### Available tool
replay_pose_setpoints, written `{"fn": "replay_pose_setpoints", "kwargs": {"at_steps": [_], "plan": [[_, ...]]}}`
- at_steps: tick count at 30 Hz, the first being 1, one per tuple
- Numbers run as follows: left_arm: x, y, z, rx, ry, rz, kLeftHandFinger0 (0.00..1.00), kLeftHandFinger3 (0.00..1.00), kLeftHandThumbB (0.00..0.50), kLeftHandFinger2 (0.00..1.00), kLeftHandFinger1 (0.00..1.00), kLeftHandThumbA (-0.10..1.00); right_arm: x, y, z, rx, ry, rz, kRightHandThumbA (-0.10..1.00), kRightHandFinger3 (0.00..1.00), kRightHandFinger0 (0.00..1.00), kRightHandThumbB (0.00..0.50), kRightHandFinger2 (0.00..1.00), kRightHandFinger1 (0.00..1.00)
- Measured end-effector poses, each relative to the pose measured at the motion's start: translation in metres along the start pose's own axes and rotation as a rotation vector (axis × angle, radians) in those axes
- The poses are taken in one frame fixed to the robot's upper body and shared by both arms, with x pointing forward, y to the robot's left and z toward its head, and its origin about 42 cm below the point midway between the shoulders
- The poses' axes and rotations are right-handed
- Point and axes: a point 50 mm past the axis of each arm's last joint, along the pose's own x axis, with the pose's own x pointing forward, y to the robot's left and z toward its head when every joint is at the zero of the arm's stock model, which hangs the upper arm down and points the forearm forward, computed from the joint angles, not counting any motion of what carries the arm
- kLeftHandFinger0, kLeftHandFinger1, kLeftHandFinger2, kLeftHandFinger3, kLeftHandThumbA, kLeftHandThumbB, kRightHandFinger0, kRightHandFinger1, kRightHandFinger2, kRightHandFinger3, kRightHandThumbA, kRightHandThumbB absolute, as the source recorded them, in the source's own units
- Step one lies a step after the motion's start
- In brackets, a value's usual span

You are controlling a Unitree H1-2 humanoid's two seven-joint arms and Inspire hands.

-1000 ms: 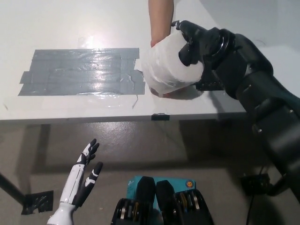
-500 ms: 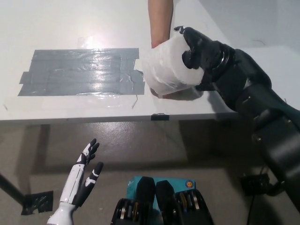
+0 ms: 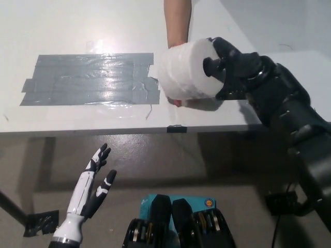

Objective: A person hands over a roll of toilet paper to the robot , and the robot inserts its right thumb into the hole in the centre to grab the roll, and then places it on the balck area on the desk.

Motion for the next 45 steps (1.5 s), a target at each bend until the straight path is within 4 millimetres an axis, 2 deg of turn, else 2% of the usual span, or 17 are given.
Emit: {"fn": "replay_pose_setpoints", "kwargs": {"at_steps": [1, 3, 13, 14, 17, 18, 22, 26, 27, 28, 29, 31, 35, 36, 37, 41, 45], "plan": [[0.001, 0.000, 0.000, 0.000, -0.001, 0.000, 1.00, 1.00, 0.169, 1.00, 1.00, 0.89, 0.000, -0.002, -0.001, 0.042, 0.001, -0.003, -0.10, 0.94, 0.00, 0.251, 0.88, 0.47], [0.006, 0.000, 0.000, -0.002, -0.002, -0.002, 1.00, 1.00, 0.161, 1.00, 1.00, 0.89, -0.001, -0.006, -0.003, 0.164, 0.004, -0.010, -0.10, 1.00, 0.00, 0.202, 0.97, 0.49], [0.009, -0.001, -0.002, -0.001, 0.005, -0.005, 1.00, 1.00, 0.151, 1.00, 1.00, 0.92, -0.002, -0.012, -0.013, 0.663, -0.005, 0.011, -0.10, 1.00, 0.00, 0.159, 1.00, 0.51], [0.009, -0.001, -0.002, 0.000, 0.005, -0.005, 1.00, 1.00, 0.151, 1.00, 1.00, 0.92, -0.003, -0.013, -0.014, 0.699, -0.005, 0.012, -0.10, 1.00, 0.00, 0.141, 0.93, 0.48], [0.009, -0.001, -0.003, 0.000, 0.005, -0.005, 1.00, 1.00, 0.150, 1.00, 1.00, 0.91, -0.003, -0.018, -0.017, 0.825, -0.011, 0.018, -0.10, 1.00, 0.00, 0.131, 0.87, 0.47], [0.009, -0.001, -0.002, 0.000, 0.003, -0.005, 1.00, 1.00, 0.147, 1.00, 1.00, 0.91, -0.004, -0.023, -0.018, 0.895, -0.021, 0.022, -0.10, 1.00, 0.00, 0.129, 0.82, 0.43], [0.011, 0.000, -0.001, 0.001, -0.001, -0.005, 1.00, 1.00, 0.144, 1.00, 1.00, 0.90, -0.008, -0.045, -0.014, 1.004, -0.058, 0.028, -0.10, 1.00, 0.00, 0.153, 0.79, 0.31], [0.014, 0.000, 0.000, 0.001, -0.008, -0.005, 1.00, 1.00, 0.143, 1.00, 1.00, 0.89, -0.012, -0.067, -0.006, 1.074, -0.098, 0.028, -0.10, 1.00, 0.00, 0.148, 0.89, 0.33], [0.014, 0.000, 0.000, 0.001, -0.009, -0.005, 1.00, 1.00, 0.143, 1.00, 1.00, 0.89, -0.013, -0.071, -0.005, 1.077, -0.102, 0.029, -0.10, 1.00, 0.00, 0.153, 0.97, 0.38], [0.014, 0.000, 0.000, 0.001, -0.011, -0.005, 1.00, 1.00, 0.143, 1.00, 1.00, 0.89, -0.014, -0.077, -0.004, 1.080, -0.107, 0.025, -0.10, 1.00, 0.00, 0.128, 0.95, 0.38], [0.015, 0.000, 0.000, 0.001, -0.011, -0.005, 1.00, 1.00, 0.141, 1.00, 1.00, 0.89, -0.014, -0.079, -0.004, 1.079, -0.108, 0.023, -0.10, 1.00, 0.00, 0.157, 1.00, 0.45], [0.015, 0.000, 0.000, 0.001, -0.011, -0.005, 1.00, 1.00, 0.145, 1.00, 1.00, 0.90, -0.017, -0.087, -0.005, 1.058, -0.107, 0.010, -0.10, 1.00, 0.00, 0.108, 1.00, 0.52], [0.015, 0.000, 0.000, 0.001, -0.010, -0.005, 1.00, 1.00, 0.150, 1.00, 1.00, 0.91, -0.021, -0.104, -0.007, 0.869, -0.071, -0.024, -0.10, 1.00, 0.00, 0.085, 1.00, 0.56], [0.014, 0.000, 0.000, 0.002, -0.010, -0.005, 1.00, 1.00, 0.149, 1.00, 1.00, 0.91, -0.023, -0.107, -0.009, 0.825, -0.062, -0.027, -0.10, 1.00, 0.00, 0.088, 1.00, 0.56], [0.014, 0.000, 0.000, 0.001, -0.008, -0.005, 1.00, 1.00, 0.147, 1.00, 1.00, 0.91, -0.024, -0.110, -0.010, 0.784, -0.053, -0.027, -0.10, 1.00, 0.02, 0.146, 0.99, 0.56], [0.013, -0.001, -0.002, 0.001, -0.003, -0.006, 1.00, 1.00, 0.148, 1.00, 1.00, 0.90, -0.027, -0.121, -0.016, 0.582, 0.000, -0.044, -0.10, 1.00, 0.10, 0.119, 1.00, 0.63], [0.012, -0.001, -0.002, 0.000, -0.001, -0.006, 1.00, 1.00, 0.139, 1.00, 1.00, 0.90, -0.030, -0.129, -0.021, 0.424, 0.037, -0.061, -0.10, 1.00, 0.18, 0.155, 0.98, 0.65]]}}
